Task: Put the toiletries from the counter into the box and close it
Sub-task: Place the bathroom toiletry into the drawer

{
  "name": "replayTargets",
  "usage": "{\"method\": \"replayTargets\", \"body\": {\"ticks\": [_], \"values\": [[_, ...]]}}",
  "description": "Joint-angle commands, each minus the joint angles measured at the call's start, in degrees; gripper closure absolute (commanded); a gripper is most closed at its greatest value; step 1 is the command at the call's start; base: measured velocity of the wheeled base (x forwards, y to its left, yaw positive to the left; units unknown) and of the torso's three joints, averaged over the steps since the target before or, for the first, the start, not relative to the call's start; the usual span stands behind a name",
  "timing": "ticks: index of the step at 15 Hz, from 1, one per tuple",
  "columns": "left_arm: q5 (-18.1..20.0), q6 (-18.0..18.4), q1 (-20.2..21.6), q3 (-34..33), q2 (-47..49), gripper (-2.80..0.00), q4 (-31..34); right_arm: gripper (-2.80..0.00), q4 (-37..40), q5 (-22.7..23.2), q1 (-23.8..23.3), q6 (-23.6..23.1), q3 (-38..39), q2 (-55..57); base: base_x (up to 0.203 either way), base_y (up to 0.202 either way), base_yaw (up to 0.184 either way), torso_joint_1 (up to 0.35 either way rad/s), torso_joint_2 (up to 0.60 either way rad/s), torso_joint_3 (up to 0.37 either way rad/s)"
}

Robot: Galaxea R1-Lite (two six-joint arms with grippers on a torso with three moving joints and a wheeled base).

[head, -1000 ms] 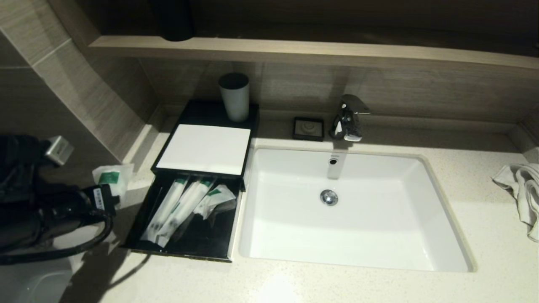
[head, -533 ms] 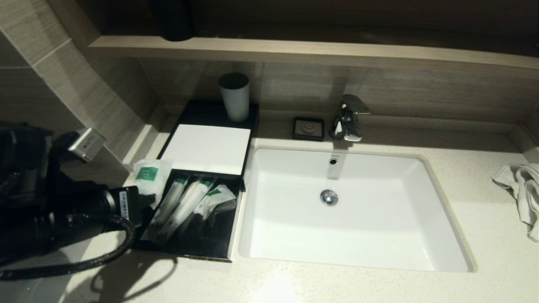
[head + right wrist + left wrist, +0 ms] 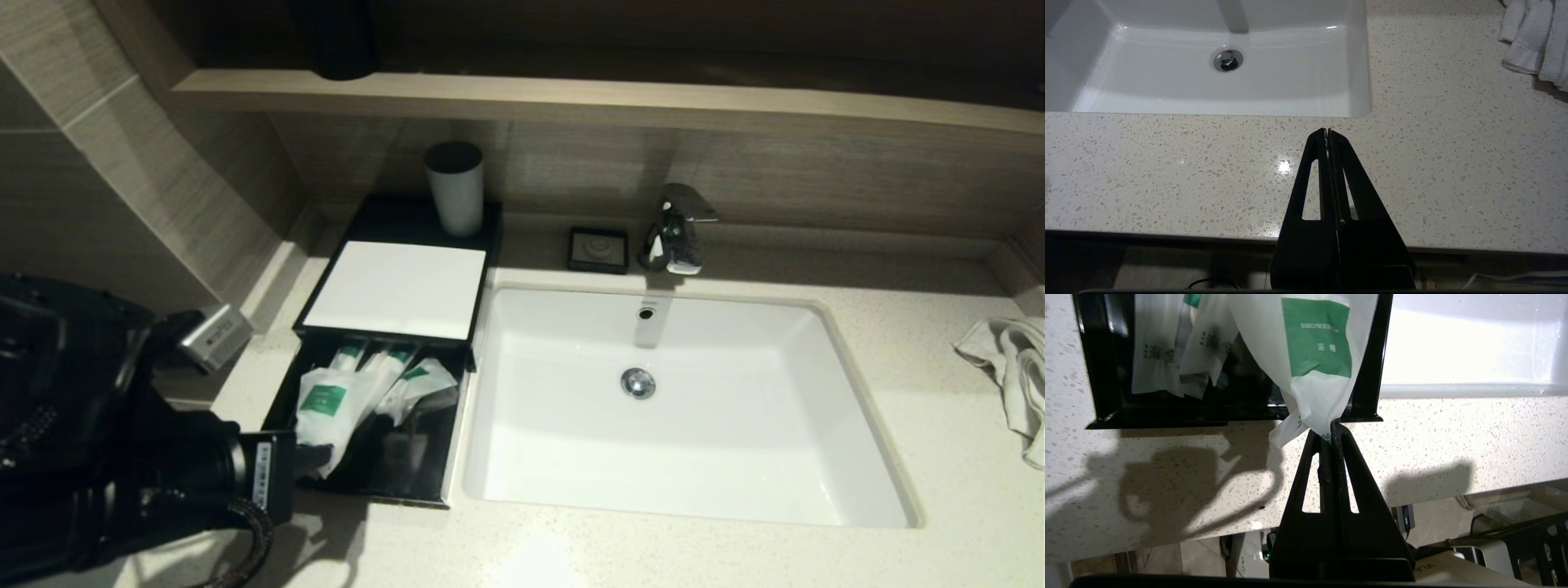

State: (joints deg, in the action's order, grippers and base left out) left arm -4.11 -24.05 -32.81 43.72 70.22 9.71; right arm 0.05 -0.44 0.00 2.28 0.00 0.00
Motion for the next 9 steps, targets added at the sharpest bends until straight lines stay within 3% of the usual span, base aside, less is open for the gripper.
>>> {"method": "replayTargets", "body": {"ticks": [1,9], "values": [[0.88,-0.25,-0.7,-0.28,2.14,0.0,-0.46,0.0,0.03,0.0,0.0,0.01,0.0,0.09,0.0,0.0,0.0,0.0,0.0,0.0],[2.53,-1.52,-2.08,0.39,8.07,0.0,-2.59,0.0,-0.03,0.0,0.0,0.01,0.0,0.09,0.0,0.0,0.0,0.0,0.0,0.0]]}}
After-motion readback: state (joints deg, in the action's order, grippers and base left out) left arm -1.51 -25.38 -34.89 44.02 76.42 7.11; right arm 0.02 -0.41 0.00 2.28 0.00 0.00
